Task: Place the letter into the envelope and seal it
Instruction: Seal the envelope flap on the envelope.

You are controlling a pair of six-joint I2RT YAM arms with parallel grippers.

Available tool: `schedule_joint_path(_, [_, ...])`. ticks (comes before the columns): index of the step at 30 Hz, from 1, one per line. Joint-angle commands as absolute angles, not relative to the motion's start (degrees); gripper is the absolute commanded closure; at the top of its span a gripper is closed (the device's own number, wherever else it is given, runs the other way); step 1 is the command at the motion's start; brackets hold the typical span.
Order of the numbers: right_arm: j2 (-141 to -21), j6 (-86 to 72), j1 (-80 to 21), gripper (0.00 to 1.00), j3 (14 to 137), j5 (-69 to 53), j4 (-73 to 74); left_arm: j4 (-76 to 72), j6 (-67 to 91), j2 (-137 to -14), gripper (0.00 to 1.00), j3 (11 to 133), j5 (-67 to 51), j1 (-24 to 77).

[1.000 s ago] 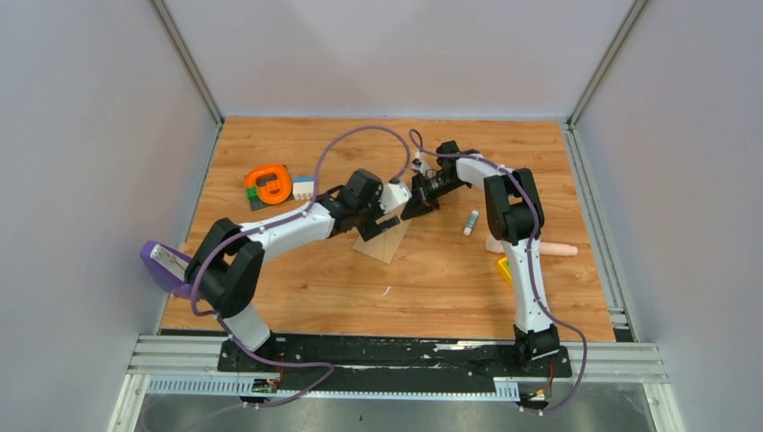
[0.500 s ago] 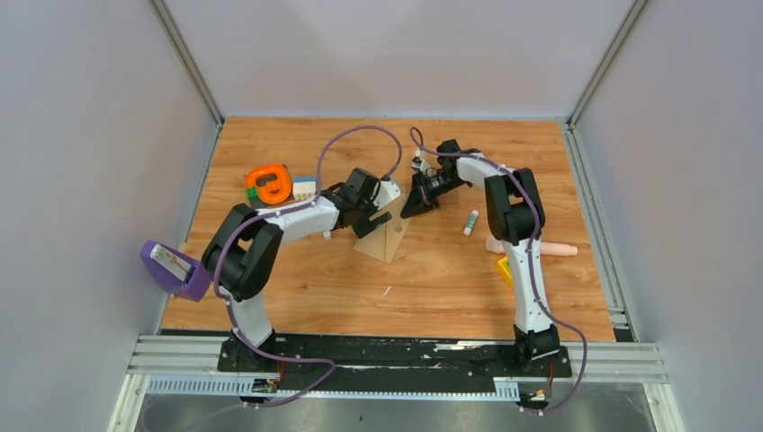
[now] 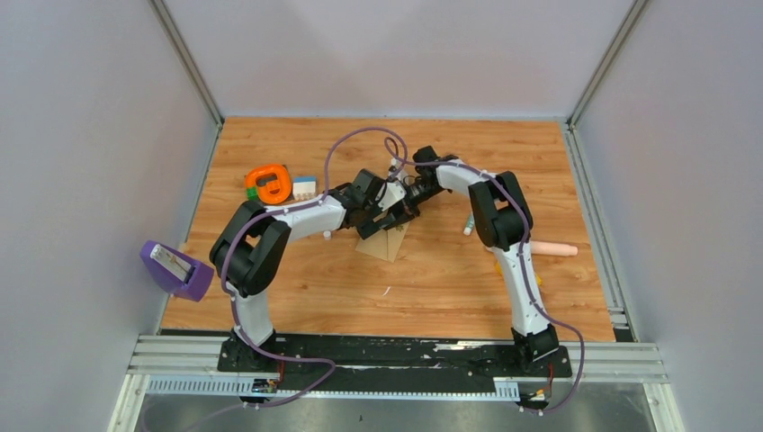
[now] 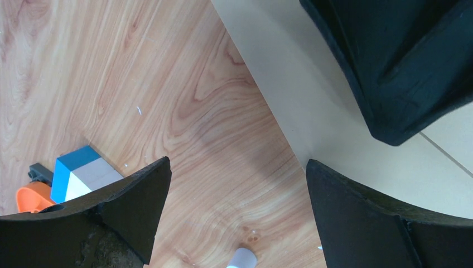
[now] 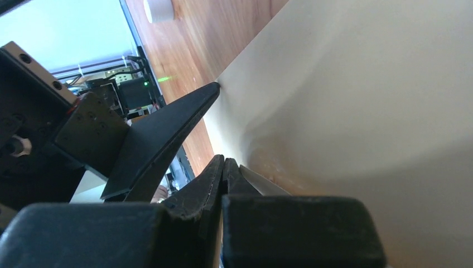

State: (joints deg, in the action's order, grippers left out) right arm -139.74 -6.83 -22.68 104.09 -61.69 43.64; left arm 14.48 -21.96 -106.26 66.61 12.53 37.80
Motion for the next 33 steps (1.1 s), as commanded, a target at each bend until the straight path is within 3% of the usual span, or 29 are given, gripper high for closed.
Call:
schedule_joint_path(1, [-141.3, -6.8, -22.7, 1.00, 103.8, -59.5, 41.7, 16.0, -20.4, -106.7, 0.01, 67.0, 12.1, 37.9])
schedule_joint_path(8, [-142.0, -6.3, -20.3, 1.00, 104.4, -64.0, 41.7, 15.6, -20.6, -106.4, 0.01, 66.5, 12.2, 37.9])
schedule_joint_path(33, [-143.7, -6.1, -23.8, 1.00, 104.1, -48.5, 42.3, 15.9, -20.4, -105.1, 0.01, 66.2, 11.6, 37.9])
